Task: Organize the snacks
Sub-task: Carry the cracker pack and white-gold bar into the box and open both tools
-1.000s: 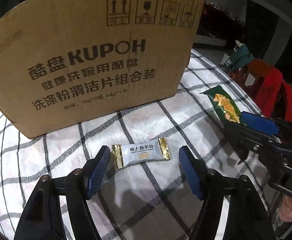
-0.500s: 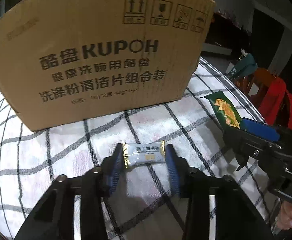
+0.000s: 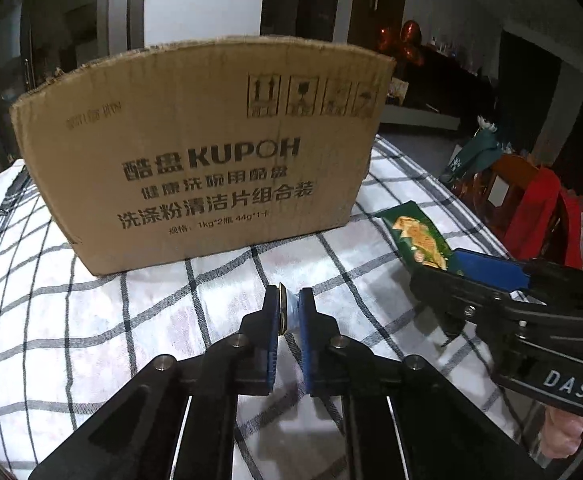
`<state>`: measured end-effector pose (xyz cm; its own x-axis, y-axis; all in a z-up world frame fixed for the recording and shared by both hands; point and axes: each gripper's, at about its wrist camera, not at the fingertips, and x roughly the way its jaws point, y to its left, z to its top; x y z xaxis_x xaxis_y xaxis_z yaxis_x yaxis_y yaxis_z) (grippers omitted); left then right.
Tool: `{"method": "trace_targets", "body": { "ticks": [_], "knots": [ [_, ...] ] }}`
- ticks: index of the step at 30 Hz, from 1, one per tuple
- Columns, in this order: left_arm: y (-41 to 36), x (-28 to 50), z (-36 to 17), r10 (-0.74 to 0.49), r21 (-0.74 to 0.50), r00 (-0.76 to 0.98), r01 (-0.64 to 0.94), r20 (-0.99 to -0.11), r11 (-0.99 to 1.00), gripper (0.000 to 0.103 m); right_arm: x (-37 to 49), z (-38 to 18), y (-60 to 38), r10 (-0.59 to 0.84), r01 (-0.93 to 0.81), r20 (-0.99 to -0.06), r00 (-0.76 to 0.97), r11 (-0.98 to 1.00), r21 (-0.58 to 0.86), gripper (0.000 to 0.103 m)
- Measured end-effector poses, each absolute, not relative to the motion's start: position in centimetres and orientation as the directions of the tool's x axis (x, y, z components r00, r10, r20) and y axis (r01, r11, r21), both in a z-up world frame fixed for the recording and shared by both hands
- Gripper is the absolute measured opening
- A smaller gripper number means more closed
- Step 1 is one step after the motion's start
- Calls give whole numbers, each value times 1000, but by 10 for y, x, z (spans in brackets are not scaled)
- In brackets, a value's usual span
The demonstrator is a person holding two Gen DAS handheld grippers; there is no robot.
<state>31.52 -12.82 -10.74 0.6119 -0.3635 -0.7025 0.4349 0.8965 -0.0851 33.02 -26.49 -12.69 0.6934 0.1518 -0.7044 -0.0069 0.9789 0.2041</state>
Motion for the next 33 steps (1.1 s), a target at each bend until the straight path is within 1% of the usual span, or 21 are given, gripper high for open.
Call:
{"method": "trace_targets", "body": {
  "ticks": [9, 12, 23, 33],
  "knots": [
    [-109, 298, -80, -398, -143, 645, 410, -653, 901, 10, 320, -107, -258, 159, -35, -677, 718, 980, 194, 46],
    [-104, 292, -66, -399, -144, 667, 405, -629, 903, 10, 317, -98, -254, 165, -46, -664, 729, 980, 193, 46],
    [-86, 279, -9, -383, -103, 750, 392, -539, 914, 10, 308, -43, -240, 206, -114, -568, 797, 974, 193, 46],
    [-70, 301, 34, -357, -64, 813, 371, -460, 926, 10, 333, 4, -232, 200, -149, -489, 849, 979, 140, 46]
  ]
}}
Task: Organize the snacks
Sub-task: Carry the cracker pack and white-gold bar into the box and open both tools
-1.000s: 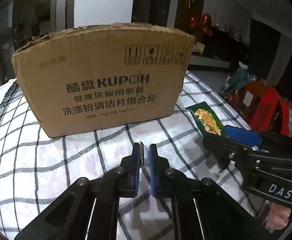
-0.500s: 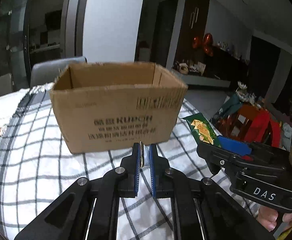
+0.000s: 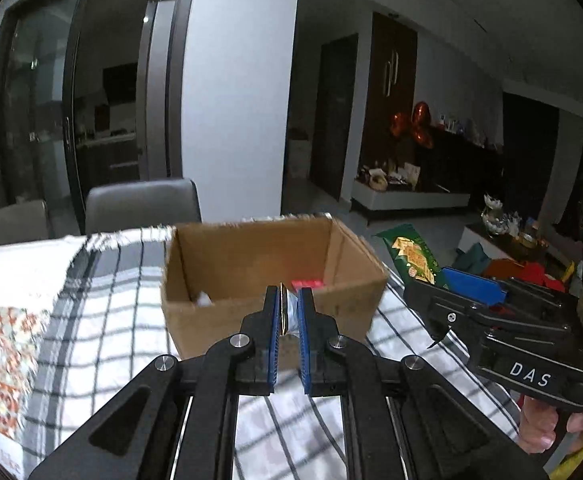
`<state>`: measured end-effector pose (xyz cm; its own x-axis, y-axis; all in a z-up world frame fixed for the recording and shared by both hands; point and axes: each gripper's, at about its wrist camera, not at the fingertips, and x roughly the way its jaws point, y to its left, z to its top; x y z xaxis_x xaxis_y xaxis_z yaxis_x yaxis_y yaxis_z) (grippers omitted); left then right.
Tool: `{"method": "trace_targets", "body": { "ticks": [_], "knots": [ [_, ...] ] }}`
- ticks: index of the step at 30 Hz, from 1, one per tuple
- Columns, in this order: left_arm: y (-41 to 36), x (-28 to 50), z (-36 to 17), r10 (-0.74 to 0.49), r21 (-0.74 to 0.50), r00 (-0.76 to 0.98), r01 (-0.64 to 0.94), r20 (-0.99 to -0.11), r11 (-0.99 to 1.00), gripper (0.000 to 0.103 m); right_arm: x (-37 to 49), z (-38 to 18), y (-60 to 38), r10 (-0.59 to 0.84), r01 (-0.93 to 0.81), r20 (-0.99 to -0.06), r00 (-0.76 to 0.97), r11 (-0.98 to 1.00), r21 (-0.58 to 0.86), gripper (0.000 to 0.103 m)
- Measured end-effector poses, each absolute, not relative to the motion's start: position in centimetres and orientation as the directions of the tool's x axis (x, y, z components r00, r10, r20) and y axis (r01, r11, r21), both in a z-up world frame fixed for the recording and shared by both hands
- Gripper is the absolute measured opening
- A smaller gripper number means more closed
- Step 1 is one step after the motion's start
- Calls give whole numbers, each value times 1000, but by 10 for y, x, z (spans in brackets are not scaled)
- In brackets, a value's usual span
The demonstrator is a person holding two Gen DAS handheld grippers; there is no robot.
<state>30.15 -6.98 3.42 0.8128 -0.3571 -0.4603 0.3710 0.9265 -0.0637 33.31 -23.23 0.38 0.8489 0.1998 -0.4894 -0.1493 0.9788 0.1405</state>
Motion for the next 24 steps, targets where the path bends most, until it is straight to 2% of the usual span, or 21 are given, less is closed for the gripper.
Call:
{"method": "trace_targets", "body": {
  "ticks": [8, 19, 20, 21, 22, 24],
  "knots": [
    [-72, 336, 50, -343, -34, 824, 368, -450, 929, 10, 368, 25, -226, 203, -175, -460, 864, 979, 104, 46],
    [-79, 386, 52, -340, -55, 791, 365, -509, 930, 12, 421, 29, -223, 200, -188, -500, 842, 979, 74, 47],
    [-79, 390, 52, -341, -58, 786, 365, -516, 929, 19, 426, 28, -223, 196, -185, -511, 837, 980, 72, 48],
    [-79, 392, 53, -338, -58, 785, 362, -520, 930, 30, 429, 27, -224, 191, -180, -521, 832, 981, 73, 53],
    [-79, 393, 53, -329, -54, 788, 354, -520, 934, 35, 432, 26, -224, 185, -171, -531, 827, 982, 77, 57],
    [-77, 392, 55, -311, -45, 799, 337, -515, 941, 37, 434, 26, -225, 179, -159, -535, 826, 984, 83, 58]
  ]
}}
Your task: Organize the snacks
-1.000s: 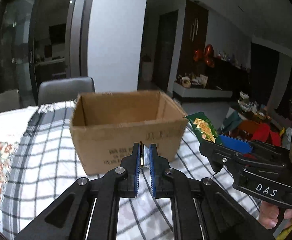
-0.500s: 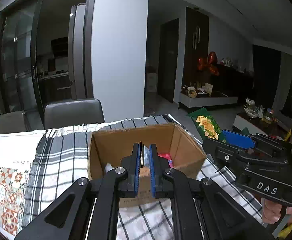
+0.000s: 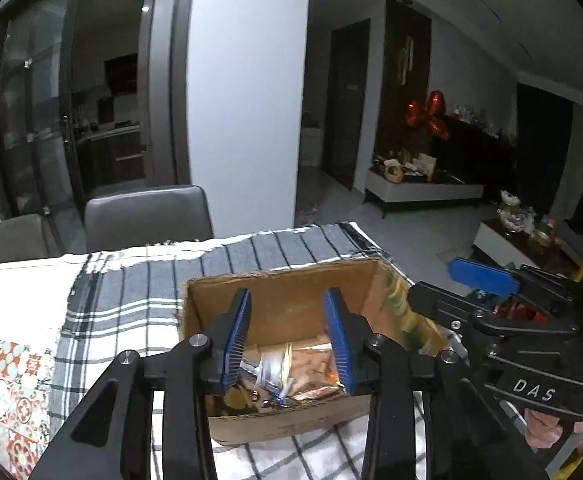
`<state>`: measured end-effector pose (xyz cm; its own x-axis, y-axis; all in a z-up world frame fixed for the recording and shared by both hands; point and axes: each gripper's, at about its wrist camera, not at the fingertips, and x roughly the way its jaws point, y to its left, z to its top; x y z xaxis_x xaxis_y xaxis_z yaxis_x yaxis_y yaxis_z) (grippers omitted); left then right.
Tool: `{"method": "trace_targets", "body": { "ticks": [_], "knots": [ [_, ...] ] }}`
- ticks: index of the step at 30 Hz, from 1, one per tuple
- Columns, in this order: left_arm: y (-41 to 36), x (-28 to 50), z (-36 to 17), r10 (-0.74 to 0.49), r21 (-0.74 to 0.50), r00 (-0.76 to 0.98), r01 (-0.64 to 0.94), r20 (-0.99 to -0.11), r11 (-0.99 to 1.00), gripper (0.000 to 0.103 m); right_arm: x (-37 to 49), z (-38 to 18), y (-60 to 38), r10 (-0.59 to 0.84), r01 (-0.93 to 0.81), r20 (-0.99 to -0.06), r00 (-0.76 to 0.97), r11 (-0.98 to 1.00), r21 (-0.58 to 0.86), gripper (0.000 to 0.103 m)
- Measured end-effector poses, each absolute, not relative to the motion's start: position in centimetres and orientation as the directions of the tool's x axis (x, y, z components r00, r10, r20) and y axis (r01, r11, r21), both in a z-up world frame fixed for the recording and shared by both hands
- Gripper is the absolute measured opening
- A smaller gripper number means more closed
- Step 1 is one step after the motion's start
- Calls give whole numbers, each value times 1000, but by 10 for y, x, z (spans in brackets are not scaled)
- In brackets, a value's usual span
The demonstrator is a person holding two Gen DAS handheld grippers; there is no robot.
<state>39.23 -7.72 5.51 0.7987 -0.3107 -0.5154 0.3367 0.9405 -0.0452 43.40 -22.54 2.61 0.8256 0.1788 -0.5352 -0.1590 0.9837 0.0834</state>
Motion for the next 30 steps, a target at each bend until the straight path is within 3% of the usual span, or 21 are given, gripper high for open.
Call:
{"method": "trace_targets", "body": {
  "ticks": [4, 7, 9, 13, 15, 21, 24, 30],
  "knots": [
    [-75, 383, 56, -263, -13, 813, 300, -519, 954, 40, 429, 26, -225, 163, -149, -541, 825, 986, 70, 58],
    [-74, 372, 59, -218, 9, 828, 261, -517, 965, 51, 420, 28, -225, 162, -146, -544, 823, 987, 74, 59],
    [-72, 362, 60, -198, 21, 837, 242, -511, 970, 56, 411, 29, -226, 161, -141, -541, 826, 987, 78, 66],
    [-68, 330, 67, -163, 46, 857, 211, -488, 976, 67, 385, 35, -229, 150, -127, -524, 838, 989, 81, 66],
    [-66, 316, 70, -151, 55, 865, 201, -479, 978, 75, 373, 38, -230, 142, -116, -520, 842, 990, 82, 73],
    [-56, 261, 79, -120, 72, 908, 161, -402, 984, 91, 322, 51, -230, 124, -105, -491, 862, 992, 66, 75],
    [-52, 238, 81, -105, 83, 916, 148, -387, 986, 100, 297, 56, -229, 116, -102, -466, 877, 993, 57, 84],
    [-48, 194, 86, -90, 92, 930, 131, -356, 987, 103, 248, 63, -226, 94, -82, -430, 898, 996, 46, 88]
  ]
}}
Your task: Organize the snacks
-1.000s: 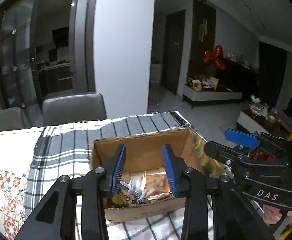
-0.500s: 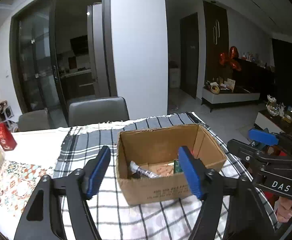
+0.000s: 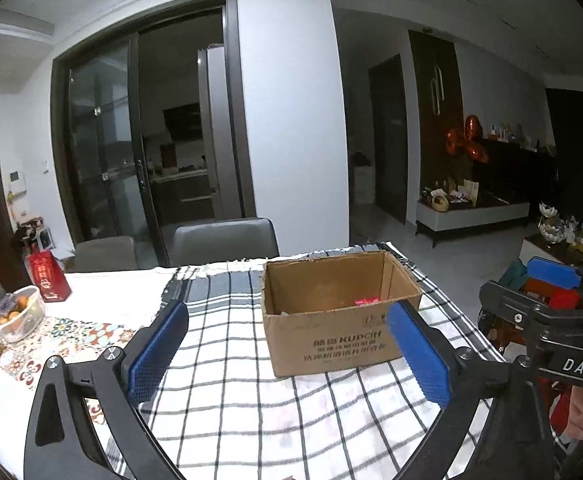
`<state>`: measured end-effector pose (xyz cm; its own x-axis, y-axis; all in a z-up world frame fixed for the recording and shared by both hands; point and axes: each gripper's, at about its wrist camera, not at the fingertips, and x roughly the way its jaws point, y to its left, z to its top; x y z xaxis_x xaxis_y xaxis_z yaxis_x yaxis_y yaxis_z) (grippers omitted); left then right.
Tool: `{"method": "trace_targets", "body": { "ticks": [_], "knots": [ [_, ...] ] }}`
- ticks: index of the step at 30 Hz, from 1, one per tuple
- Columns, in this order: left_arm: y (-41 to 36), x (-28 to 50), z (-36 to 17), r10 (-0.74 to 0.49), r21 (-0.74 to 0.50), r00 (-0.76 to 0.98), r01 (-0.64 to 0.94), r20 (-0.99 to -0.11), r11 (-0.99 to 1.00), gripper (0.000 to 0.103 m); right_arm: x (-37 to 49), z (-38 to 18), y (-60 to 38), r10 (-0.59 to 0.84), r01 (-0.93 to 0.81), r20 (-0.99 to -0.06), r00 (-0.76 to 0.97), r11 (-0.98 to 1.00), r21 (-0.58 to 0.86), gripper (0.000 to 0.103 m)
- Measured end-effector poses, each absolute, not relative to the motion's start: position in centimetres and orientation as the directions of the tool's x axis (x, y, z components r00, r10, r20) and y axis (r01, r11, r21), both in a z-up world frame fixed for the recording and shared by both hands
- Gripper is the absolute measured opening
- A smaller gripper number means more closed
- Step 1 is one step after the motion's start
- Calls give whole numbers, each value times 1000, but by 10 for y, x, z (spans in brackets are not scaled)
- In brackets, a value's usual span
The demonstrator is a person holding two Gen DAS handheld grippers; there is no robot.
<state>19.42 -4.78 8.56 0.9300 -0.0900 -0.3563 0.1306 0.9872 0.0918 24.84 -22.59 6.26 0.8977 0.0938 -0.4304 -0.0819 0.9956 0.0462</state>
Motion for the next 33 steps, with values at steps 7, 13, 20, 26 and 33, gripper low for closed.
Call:
{"method": "trace_targets", "body": {
  "ticks": [7, 13, 20, 26, 33],
  "knots": [
    [-46, 154, 90, -85, 94, 936, 125, -343, 988, 103, 206, 64, -222, 89, -80, -407, 909, 996, 39, 88],
    [-43, 129, 91, -71, 105, 936, 113, -344, 988, 103, 181, 67, -219, 74, -73, -384, 920, 997, 17, 88],
    [-42, 110, 93, -61, 100, 938, 101, -342, 990, 103, 164, 64, -216, 82, -81, -385, 919, 997, 19, 88],
    [-42, 99, 90, -54, 99, 939, 93, -340, 991, 103, 152, 62, -221, 75, -69, -383, 921, 997, 29, 88],
    [-45, 95, 89, -58, 102, 938, 99, -341, 990, 103, 146, 59, -223, 66, -59, -388, 919, 998, 30, 88]
  ]
}}
